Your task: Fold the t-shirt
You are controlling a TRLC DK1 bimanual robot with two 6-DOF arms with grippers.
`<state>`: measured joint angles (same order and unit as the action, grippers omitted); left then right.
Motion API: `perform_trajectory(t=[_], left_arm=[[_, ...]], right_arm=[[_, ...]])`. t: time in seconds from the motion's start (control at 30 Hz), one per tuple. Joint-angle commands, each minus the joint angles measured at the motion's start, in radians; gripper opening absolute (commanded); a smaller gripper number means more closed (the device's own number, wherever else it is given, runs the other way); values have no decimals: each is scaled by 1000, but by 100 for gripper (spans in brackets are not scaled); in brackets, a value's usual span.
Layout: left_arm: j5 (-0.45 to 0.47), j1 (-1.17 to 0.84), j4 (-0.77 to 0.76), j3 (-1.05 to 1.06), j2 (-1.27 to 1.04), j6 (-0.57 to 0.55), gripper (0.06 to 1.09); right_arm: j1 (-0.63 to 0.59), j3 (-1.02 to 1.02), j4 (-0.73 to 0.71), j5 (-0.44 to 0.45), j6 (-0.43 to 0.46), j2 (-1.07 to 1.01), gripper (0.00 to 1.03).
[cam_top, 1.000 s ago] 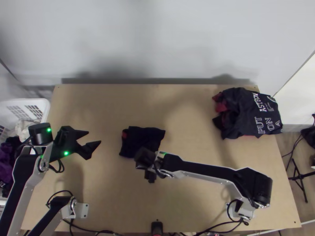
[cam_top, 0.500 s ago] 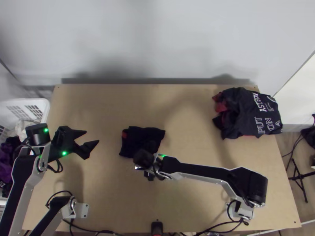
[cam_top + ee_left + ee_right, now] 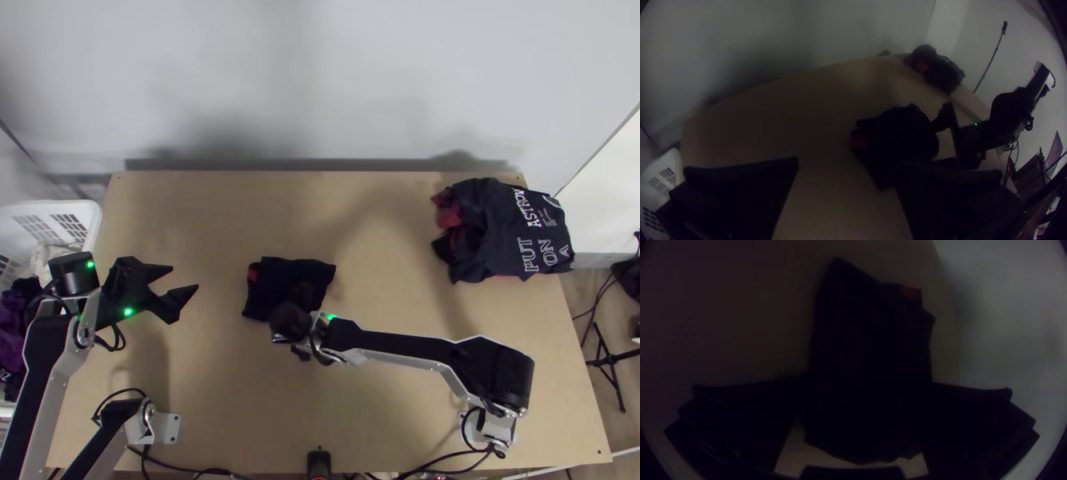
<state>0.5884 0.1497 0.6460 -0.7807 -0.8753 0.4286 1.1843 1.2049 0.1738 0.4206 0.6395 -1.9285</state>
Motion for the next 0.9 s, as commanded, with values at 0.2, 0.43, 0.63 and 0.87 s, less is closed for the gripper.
perform_trajectory(t=[0.2, 0.43, 0.63, 0.87], left_arm=[[14, 8, -2, 3, -7, 7, 104], [17, 11, -2, 0, -8, 12, 104], [25, 25, 3, 0, -4, 16, 103], [30, 28, 11, -3, -4, 24, 103]], right_arm=[[-81, 1, -74, 33, 111, -59, 94], [-97, 7, -129, 47, 147, -89, 73], [-91, -24, -241, 47, 212, -93, 3], [-100, -51, -290, 49, 213, -61, 3]])
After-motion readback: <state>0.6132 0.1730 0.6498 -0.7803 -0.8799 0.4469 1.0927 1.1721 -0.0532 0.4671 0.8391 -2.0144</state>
